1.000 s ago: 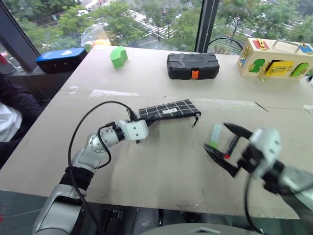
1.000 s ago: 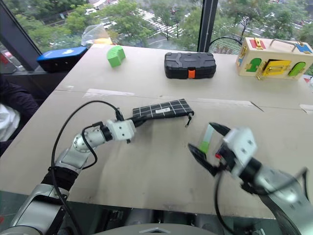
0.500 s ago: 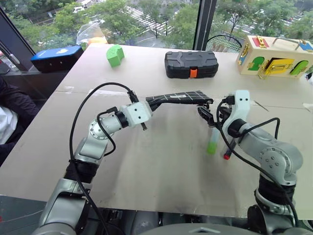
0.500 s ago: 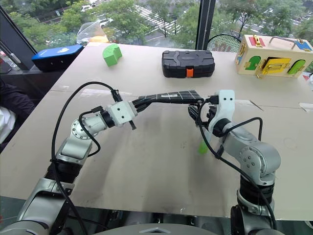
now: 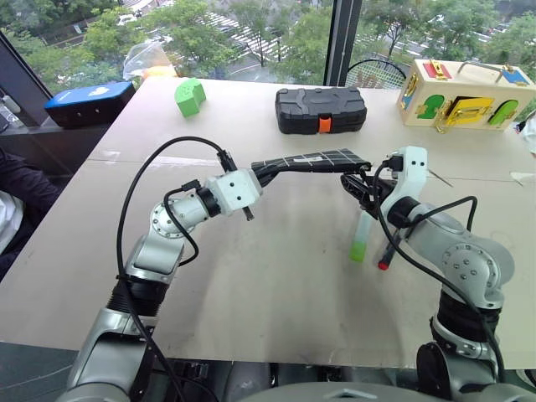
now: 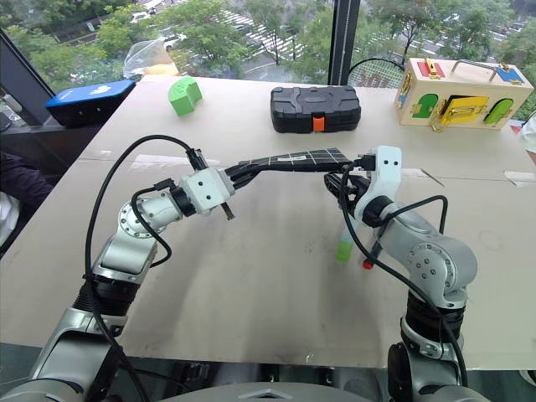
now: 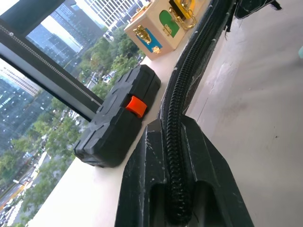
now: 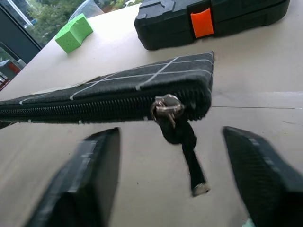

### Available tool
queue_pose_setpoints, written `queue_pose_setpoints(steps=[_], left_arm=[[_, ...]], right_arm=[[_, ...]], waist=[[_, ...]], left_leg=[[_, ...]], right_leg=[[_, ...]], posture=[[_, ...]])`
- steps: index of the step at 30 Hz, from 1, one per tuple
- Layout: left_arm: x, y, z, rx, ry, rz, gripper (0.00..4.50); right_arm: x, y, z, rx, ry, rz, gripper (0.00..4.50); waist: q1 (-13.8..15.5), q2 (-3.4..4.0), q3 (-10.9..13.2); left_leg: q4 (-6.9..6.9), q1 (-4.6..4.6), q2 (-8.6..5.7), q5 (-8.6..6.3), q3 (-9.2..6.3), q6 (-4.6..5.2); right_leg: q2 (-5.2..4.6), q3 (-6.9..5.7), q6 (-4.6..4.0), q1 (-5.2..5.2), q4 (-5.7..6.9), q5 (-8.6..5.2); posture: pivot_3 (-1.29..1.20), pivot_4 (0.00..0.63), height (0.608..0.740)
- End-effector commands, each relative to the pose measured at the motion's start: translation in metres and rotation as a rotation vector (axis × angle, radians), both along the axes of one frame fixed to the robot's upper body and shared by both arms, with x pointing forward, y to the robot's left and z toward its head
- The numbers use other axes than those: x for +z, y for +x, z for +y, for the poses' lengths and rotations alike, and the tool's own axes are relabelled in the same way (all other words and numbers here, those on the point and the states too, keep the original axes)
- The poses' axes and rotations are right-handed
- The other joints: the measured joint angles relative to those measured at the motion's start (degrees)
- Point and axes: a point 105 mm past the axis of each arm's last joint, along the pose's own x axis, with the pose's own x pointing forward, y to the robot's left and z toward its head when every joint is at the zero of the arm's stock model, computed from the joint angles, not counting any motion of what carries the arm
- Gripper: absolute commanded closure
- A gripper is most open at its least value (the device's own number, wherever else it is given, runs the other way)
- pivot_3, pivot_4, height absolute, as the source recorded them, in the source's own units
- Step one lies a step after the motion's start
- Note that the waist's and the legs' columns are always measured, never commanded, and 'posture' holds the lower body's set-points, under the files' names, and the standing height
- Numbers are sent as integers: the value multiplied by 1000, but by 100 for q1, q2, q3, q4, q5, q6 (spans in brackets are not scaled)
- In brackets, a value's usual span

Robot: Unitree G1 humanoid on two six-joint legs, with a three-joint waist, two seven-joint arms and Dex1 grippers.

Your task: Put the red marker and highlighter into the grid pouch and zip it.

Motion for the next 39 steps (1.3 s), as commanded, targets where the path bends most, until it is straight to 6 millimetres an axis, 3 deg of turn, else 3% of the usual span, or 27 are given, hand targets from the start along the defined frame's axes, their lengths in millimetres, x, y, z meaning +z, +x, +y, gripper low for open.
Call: queue_pose_setpoints(steps=[1, 18, 21, 22, 23, 25, 26, 35, 39], left_arm=[[13, -5, 0, -10, -30, -41, 4500], [12, -5, -1, -16, -24, -38, 4500], [12, -5, -1, -16, -24, -38, 4500], [12, -5, -1, -17, -23, -37, 4500], [12, -6, -1, -17, -23, -37, 4500], [12, -6, -1, -16, -23, -36, 4500], [12, -6, -1, -15, -23, -36, 4500], [11, -5, -1, -12, -15, -37, 4500], [9, -2, -4, -8, 0, -42, 4500]], right_arm=[[20, -3, 2, 17, 5, -94, 1583], [26, -9, 2, 45, -8, -133, 1583], [24, -10, 4, 55, -14, -129, 2371], [23, -10, 4, 56, -15, -127, 3115], [23, -10, 4, 58, -15, -126, 3224], [23, -11, 4, 64, -16, -126, 4214], [23, -12, 4, 66, -16, -127, 4457], [24, -16, 1, 87, -56, -138, 4457], [25, -24, 8, 166, -78, -149, 4457]], waist=[[0, 0, 0], [2, 2, 1], [2, 2, 1], [2, 2, 1], [2, 2, 1], [2, 2, 1], [4, 2, 1], [5, 3, 2], [4, 3, 2]], left_leg=[[0, 0, 0, 0, 0, 0], [0, 0, 1, 0, 0, 0], [0, 0, 1, 0, 1, 0], [0, 0, 1, 0, 1, 0], [0, 0, 1, 0, 1, 0], [0, 0, 1, 0, 1, 0], [0, 0, 1, 0, 0, 0], [0, -1, 1, -1, 0, 1], [-1, -2, 1, -1, 0, 1]], right_leg=[[0, 1, 0, 0, 0, 0], [-1, 3, 0, 0, -1, 0], [-2, 4, 0, 0, -1, 0], [-2, 4, 0, 0, -1, 0], [-2, 4, 0, 0, -2, 0], [-2, 4, 0, 0, -2, 0], [-2, 5, 0, 0, -2, 0], [-2, 5, 0, 0, -3, 0], [-2, 8, 0, 0, -5, 0]], posture=[[0, 150, 740], [0, 150, 740], [0, 150, 740], [0, 150, 740], [0, 150, 740], [0, 150, 740], [0, 150, 740], [0, 150, 740], [0, 150, 740]])
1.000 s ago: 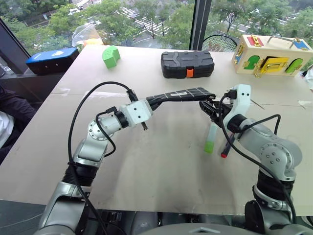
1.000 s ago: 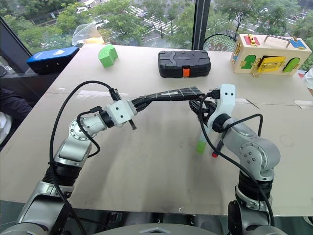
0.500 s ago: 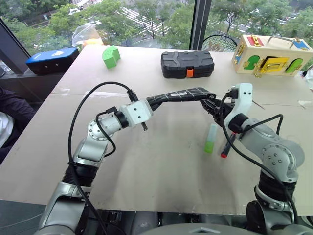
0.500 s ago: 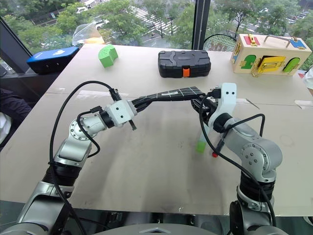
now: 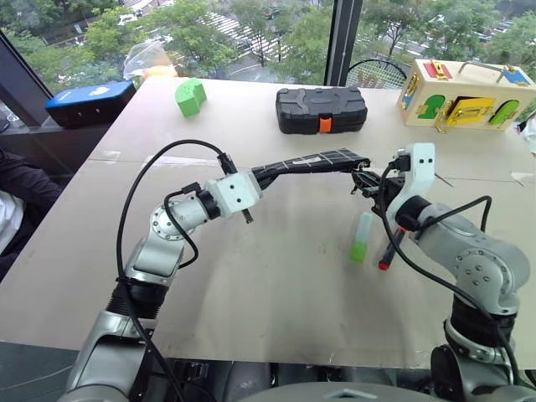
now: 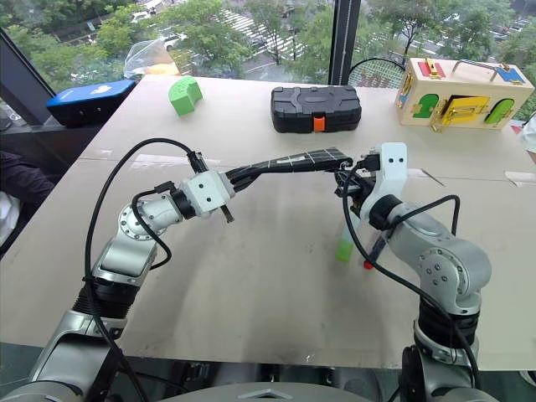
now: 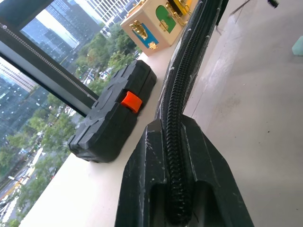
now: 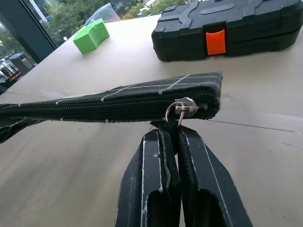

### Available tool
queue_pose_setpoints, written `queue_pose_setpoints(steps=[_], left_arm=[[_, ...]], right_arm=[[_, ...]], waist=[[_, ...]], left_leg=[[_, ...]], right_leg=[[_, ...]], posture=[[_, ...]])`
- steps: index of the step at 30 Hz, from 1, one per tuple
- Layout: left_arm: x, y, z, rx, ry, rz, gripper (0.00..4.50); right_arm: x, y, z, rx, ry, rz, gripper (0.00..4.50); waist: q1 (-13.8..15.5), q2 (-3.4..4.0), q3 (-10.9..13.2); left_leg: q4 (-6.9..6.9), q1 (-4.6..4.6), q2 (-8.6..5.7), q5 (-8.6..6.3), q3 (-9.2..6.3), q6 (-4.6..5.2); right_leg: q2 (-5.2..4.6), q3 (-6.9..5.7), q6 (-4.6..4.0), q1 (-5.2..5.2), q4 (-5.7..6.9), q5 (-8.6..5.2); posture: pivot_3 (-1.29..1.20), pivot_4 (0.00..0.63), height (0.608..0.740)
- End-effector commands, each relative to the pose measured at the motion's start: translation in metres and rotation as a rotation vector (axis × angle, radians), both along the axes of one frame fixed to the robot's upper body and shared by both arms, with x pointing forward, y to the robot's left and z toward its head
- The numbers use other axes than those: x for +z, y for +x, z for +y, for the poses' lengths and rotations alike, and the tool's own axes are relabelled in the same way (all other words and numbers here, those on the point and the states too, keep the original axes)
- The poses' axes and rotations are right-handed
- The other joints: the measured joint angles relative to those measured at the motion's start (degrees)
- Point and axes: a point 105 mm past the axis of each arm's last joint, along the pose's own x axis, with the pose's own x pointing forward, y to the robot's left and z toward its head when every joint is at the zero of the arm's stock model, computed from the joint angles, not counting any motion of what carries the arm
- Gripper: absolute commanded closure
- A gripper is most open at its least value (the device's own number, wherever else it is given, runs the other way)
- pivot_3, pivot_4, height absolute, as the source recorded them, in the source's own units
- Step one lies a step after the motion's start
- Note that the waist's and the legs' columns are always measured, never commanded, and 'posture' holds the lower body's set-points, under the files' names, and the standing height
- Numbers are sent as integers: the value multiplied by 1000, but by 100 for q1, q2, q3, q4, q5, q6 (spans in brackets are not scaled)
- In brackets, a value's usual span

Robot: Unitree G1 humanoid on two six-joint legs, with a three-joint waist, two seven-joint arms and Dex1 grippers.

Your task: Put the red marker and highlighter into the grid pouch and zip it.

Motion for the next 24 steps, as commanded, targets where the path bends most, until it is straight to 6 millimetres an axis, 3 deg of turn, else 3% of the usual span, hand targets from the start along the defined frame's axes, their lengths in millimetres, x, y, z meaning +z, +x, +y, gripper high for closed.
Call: queue_pose_setpoints(steps=[1, 7, 17, 24], left_arm=[[14, -1, -7, -17, -2, -64, 4500], [15, -1, -19, -61, 14, -80, 4500], [8, -16, -27, -171, 47, -63, 4500], [5, -19, -37, -202, 41, -45, 4500]], right_arm=[[13, -14, 16, 122, -13, -57, 4457], [11, -20, 35, 232, -44, -36, 4457], [11, -10, 34, 230, -26, -1, 4457], [7, -19, 66, 429, -98, 26, 4457]], waist=[[0, 1, 0], [1, 0, 0], [1, 1, 1], [-4, 2, 2]], left_leg=[[0, 0, 0, 0, 0, 1], [0, 0, 0, -3, -3, 6], [0, -2, 0, -1, -3, 2], [0, -2, 0, -3, -3, 6]], right_leg=[[0, 0, 0, 0, 0, 0], [1, -1, 0, 0, 0, 0], [0, -5, 0, 0, -3, 0], [1, -5, 0, 0, -3, 0]], posture=[[0, 150, 740], [0, 150, 740], [0, 150, 740], [0, 150, 740]])
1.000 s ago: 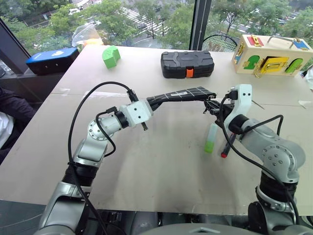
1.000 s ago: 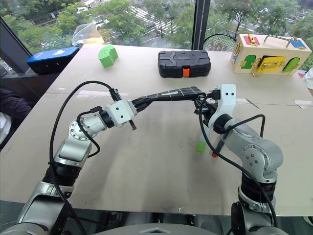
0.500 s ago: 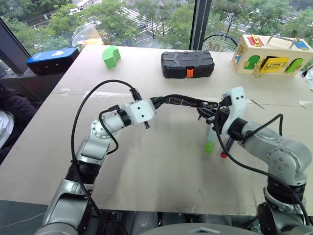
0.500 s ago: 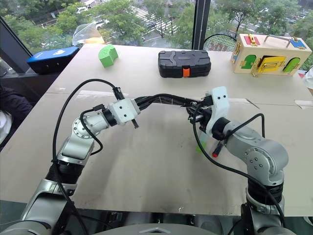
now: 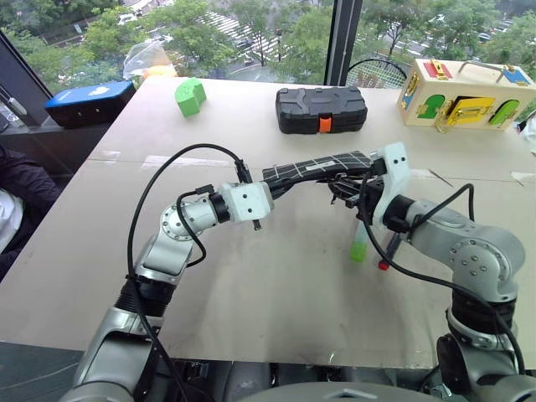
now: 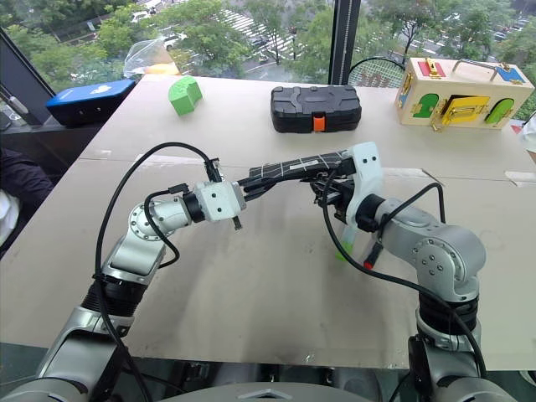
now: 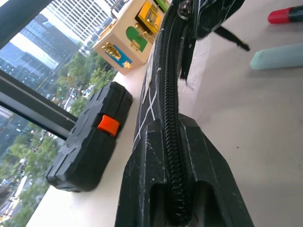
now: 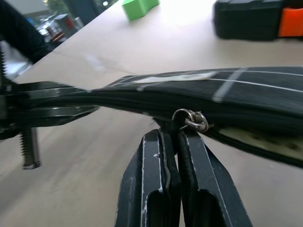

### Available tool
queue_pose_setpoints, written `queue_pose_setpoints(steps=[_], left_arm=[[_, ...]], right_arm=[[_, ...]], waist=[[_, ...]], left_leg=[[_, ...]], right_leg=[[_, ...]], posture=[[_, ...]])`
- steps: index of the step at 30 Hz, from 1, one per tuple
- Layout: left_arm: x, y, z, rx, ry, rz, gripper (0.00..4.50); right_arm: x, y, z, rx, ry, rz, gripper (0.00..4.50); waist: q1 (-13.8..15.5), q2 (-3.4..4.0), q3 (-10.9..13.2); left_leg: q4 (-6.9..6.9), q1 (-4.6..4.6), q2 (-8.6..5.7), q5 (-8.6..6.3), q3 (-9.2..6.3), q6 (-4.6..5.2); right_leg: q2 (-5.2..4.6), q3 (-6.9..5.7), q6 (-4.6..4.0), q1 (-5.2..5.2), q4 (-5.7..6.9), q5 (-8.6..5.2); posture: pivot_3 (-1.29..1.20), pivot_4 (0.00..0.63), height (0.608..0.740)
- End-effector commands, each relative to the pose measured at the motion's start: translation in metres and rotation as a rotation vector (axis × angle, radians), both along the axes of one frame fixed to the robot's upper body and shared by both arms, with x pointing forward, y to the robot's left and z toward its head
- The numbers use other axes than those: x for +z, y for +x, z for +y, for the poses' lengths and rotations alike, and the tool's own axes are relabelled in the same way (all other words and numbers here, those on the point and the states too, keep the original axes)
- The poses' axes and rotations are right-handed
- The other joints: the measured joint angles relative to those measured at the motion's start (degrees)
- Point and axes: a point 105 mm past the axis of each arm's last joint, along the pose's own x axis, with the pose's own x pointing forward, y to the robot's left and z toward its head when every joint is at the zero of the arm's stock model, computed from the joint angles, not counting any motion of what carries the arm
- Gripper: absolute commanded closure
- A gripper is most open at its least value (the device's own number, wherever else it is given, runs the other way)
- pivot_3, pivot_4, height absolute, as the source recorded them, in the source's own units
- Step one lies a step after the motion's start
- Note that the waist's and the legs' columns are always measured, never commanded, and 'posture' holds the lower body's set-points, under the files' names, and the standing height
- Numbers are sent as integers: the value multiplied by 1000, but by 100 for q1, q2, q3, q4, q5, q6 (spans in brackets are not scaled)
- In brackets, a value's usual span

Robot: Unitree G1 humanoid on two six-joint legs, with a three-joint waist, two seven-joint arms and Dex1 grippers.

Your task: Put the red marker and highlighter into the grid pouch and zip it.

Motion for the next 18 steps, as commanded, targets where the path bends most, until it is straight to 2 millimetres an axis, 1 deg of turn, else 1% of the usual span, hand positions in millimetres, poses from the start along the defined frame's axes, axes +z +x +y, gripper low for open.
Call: queue_pose_setpoints(steps=[1, 5, 8, 10, 13, 18], left_arm=[[12, -8, -13, -59, -19, -43, 4500], [15, -7, -10, -56, -17, -48, 4500], [13, -8, -11, -61, -11, -51, 4500], [12, -9, -14, -71, -7, -55, 4500], [11, -9, -19, -82, -8, -56, 4500], [13, -5, -25, -80, -23, -61, 4500]], right_arm=[[6, -10, 20, 142, -37, -26, 4457], [5, -11, 19, 185, -76, -29, 4457], [7, -7, 20, 192, -82, -28, 4457], [8, -6, 28, 218, -88, -29, 4457], [5, -4, 48, 263, -108, -28, 4457], [-5, -2, 59, 301, -135, -11, 4457]], waist=[[-2, 0, 0], [14, 0, 0], [6, 0, 0], [-3, 0, 0], [-11, 1, 1], [14, 1, 1]], left_leg=[[0, 0, 0, -1, 0, 1], [0, -5, 0, 0, -5, 1], [0, -5, -1, -1, -3, 1], [0, -5, 0, -1, -4, 1], [0, -3, 1, 0, -4, 1], [0, -8, 0, 1, -4, -2]], right_leg=[[0, -1, 0, 0, 0, 0], [-1, -1, 0, 0, -3, 0], [-2, -5, 0, 0, -7, 0], [-2, -11, 0, 0, -6, 0], [1, -12, 0, -1, -1, 0], [-2, -18, 0, -2, -5, 0]], posture=[[0, 150, 740], [0, 150, 740], [0, 150, 740], [0, 150, 740], [0, 150, 740], [0, 150, 740]])
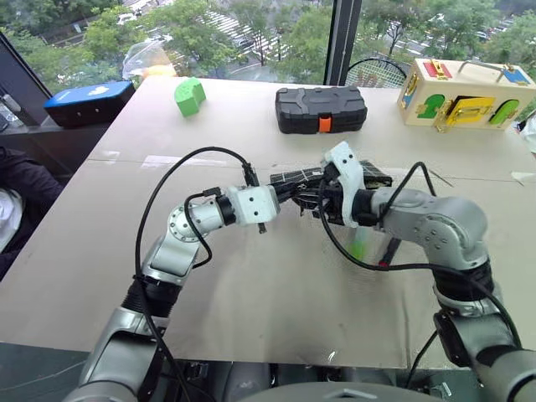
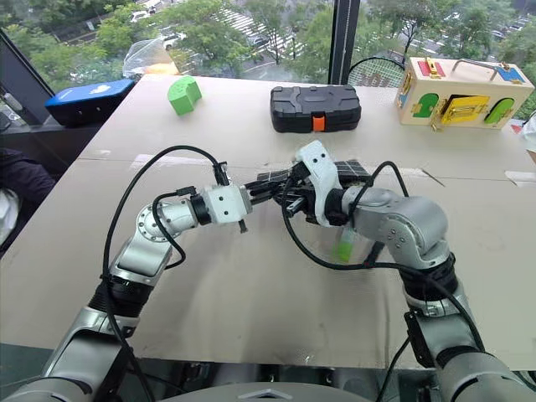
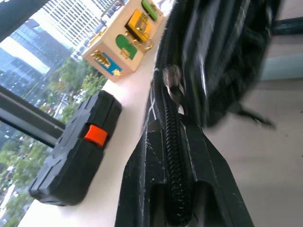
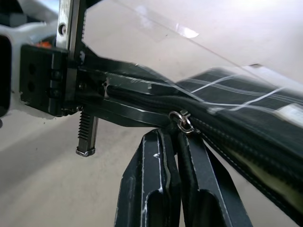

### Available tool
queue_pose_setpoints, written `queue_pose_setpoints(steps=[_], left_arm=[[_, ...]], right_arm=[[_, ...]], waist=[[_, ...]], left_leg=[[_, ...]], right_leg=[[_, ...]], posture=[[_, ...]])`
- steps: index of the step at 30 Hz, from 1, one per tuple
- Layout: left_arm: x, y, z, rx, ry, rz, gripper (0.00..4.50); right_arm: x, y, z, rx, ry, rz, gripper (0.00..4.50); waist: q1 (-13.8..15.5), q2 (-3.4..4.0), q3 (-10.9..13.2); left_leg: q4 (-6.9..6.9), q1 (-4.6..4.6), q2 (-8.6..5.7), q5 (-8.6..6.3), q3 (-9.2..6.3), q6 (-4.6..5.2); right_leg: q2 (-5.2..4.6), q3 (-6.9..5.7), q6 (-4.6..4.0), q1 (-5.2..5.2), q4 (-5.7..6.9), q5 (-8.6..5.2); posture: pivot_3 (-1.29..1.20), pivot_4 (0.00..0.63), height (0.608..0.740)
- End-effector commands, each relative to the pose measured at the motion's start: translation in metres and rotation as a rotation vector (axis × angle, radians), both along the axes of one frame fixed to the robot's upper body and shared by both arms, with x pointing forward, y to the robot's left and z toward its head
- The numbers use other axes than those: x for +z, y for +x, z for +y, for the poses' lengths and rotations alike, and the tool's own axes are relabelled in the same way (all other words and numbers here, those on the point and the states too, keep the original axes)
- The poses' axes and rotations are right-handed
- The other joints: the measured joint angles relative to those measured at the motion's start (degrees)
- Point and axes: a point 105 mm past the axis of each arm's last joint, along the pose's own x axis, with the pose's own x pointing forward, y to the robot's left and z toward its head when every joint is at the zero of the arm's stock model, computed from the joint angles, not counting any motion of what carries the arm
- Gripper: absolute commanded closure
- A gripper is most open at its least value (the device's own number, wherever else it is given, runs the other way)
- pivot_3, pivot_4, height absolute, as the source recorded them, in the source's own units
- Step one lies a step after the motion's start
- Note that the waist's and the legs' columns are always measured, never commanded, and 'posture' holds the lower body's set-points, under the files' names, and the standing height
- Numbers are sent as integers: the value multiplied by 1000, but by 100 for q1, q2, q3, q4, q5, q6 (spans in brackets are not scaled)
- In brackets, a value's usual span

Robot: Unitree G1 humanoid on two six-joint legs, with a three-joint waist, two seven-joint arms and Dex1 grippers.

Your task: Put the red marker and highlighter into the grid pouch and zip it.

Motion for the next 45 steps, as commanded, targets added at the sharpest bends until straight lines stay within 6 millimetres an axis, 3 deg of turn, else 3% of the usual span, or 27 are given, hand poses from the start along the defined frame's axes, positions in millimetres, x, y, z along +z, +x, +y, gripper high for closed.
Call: queue_pose_setpoints(steps=[1, 16, 20, 22, 28, 31, 32, 33, 45], left_arm=[[22, -4, -19, -58, -50, -76, 4500], [23, 8, -12, 12, -110, -29, 4500], [24, 7, -12, 11, -148, -9, 4500], [23, 9, -8, 27, -159, 4, 4500], [22, 9, -5, 43, -171, 18, 4500], [21, 8, -4, 42, -170, 21, 4500], [21, 7, -4, 41, -169, 22, 4500], [21, 7, -4, 40, -167, 24, 4500], [23, 0, -14, -16, -142, 5, 4500]], right_arm=[[2, -8, 16, 86, 3, -17, 4457], [-5, -12, -6, 49, 6, 2, 4457], [-5, -8, -10, 28, 11, -24, 3202], [0, -18, -23, 13, 18, -50, 2373], [19, -42, -56, -77, 146, -79, 2373], [23, -37, -70, -210, 194, -90, 3673], [25, -34, -74, -255, 212, -91, 3868], [26, -31, -78, -292, 224, -91, 4438], [7, 1, -92, -498, 164, -3, 4438]], waist=[[11, -1, 0], [-3, -1, 0], [-1, -1, 0], [16, -1, -1], [24, -3, -1], [15, -2, -1], [-3, -1, 0], [-6, -1, 0], [0, 1, 1]], left_leg=[[1, -3, -1, 1, -1, -2], [0, -8, -1, 1, -5, -2], [1, -8, -1, 1, -6, -2], [1, -8, -1, 2, -6, -3], [1, -18, -2, 1, -17, -2], [0, -16, -1, -1, -23, 1], [0, -15, -1, -2, -22, 3], [0, -13, -1, -2, -21, 4], [0, -11, -2, 3, -18, -4]], right_leg=[[-2, -2, 0, 0, -3, 0], [-3, -8, 1, 0, -7, 1], [-2, -8, 1, 0, -7, 1], [-3, -8, 1, 0, -8, 1], [-3, -17, 2, 3, -20, 1], [-3, -19, 2, 4, -17, 1], [-3, -19, 2, 4, -17, 1], [-1, -16, 2, 4, -16, 1], [0, -14, 2, 4, -14, 1]], posture=[[0, 150, 740], [0, 150, 740], [0, 150, 740], [0, 150, 740], [0, 150, 740], [0, 150, 740], [0, 150, 740], [0, 150, 740], [0, 150, 740]])
